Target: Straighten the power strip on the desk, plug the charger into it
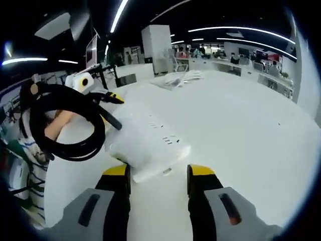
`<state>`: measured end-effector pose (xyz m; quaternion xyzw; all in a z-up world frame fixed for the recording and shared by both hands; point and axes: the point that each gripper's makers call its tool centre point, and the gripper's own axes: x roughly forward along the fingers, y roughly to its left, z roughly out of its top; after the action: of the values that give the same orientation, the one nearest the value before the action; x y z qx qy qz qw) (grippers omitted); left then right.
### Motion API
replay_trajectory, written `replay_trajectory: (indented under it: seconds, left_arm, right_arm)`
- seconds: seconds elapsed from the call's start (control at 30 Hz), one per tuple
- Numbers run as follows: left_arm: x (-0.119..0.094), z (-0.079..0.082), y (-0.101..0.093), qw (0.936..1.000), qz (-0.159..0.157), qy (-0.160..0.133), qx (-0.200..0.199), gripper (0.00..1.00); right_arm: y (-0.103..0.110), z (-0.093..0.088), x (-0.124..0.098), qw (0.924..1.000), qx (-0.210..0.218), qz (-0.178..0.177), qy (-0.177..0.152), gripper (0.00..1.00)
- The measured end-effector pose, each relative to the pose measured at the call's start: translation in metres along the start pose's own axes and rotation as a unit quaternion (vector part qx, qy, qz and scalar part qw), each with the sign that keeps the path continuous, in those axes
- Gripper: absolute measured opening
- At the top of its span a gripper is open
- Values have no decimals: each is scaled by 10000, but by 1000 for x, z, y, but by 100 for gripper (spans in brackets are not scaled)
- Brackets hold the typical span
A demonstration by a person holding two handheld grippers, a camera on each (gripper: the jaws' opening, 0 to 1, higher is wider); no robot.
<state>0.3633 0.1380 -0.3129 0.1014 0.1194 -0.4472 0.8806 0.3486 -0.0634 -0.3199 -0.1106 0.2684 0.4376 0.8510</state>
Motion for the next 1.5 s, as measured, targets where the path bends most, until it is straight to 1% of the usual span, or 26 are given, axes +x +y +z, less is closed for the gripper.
replay_trajectory:
  seconds: [0.07,0.1,0.23,0.37,0.47,0.5,0.53,0.57,0.6,0.63,0.7,0.77,0.8,0.83,0.87,0.97,1.03,1.07,1.13,1.17,1.23,1.27,1.3,1.4,1.43,1.5]
  left_arm:
    - [-1,0,2,10000,45,-19,-66,35]
    - [-1,-1,3,9999,85,-16,-86,35]
    - [-3,-1,11,9994,265,-48,-215,34]
    - [-3,-1,16,9989,335,-73,-333,33]
    - [-3,2,17,9989,399,-123,-202,33]
    - [-3,3,17,9989,436,-130,-116,33]
    - [-3,4,18,9988,456,-133,-104,33]
    - [-3,3,18,9988,470,-133,-102,33]
    - [-3,3,19,9986,491,-124,-120,33]
    - [-3,2,19,9985,511,-113,-134,33]
    - [-3,2,22,9980,604,-106,-148,33]
    - [-5,7,25,9970,695,-256,-221,33]
    - [-7,10,27,9961,755,-360,-280,33]
    - [-9,12,30,9949,842,-435,-335,33]
    - [-11,12,31,9945,892,-436,-340,31]
    - [-23,12,35,9910,1215,-446,-337,25]
    - [-32,17,38,9873,1486,-518,-242,25]
    - [-39,24,36,9842,1648,-642,44,25]
    - [-49,32,30,9806,1770,-821,183,25]
    - [-53,33,26,9803,1774,-861,149,25]
    - [-65,38,13,9798,1747,-972,68,25]
    - [-71,40,4,9802,1686,-1042,12,24]
    - [-77,43,-10,9801,1571,-1210,-124,24]
    - [-94,49,-32,9758,1561,-1506,-286,24]
    - [-98,51,-36,9747,1571,-1561,-316,24]
    - [-110,54,-55,9740,1507,-1651,-357,23]
  right_arm:
    - [-7,-4,-2,9993,213,-286,148,54]
    - [-7,-3,-2,9992,200,-307,152,55]
    - [-6,-4,-4,9989,288,-346,156,52]
    - [-8,-5,-6,9981,374,-462,190,52]
    - [-17,-6,-12,9952,538,-774,272,53]
    - [-22,-3,-15,9936,561,-969,148,49]
    - [-33,11,-21,9870,780,-1337,-441,41]
    - [-37,18,-25,9819,953,-1472,-716,35]
    - [-37,21,-29,9797,1076,-1483,-818,30]
    - [-36,23,-32,9776,1146,-1527,-883,29]
    - [-27,24,-34,9792,1073,-1475,-889,30]
    - [-22,24,-33,9800,925,-1528,-876,31]
    - [-20,23,-33,9814,757,-1569,-806,31]
    - [-18,24,-33,9805,677,-1670,-790,31]
    - [-15,23,-34,9797,553,-1764,-780,31]
    - [-4,26,-39,9755,133,-2047,-798,29]
    - [0,28,-46,9712,-112,-2237,-806,31]
    - [5,30,-51,9678,-195,-2352,-873,32]
    - [13,33,-57,9660,-264,-2384,-963,34]
    - [16,35,-59,9650,-280,-2403,-1011,35]
    - [23,39,-70,9592,-416,-2549,-1149,38]
    - [25,40,-75,9556,-486,-2648,-1198,38]
    - [27,41,-82,9490,-630,-2792,-1320,37]
    - [38,33,-92,9454,-637,-2852,-1444,38]
    - [42,33,-96,9440,-632,-2863,-1514,38]
    - [52,34,-102,9415,-670,-2808,-1737,38]
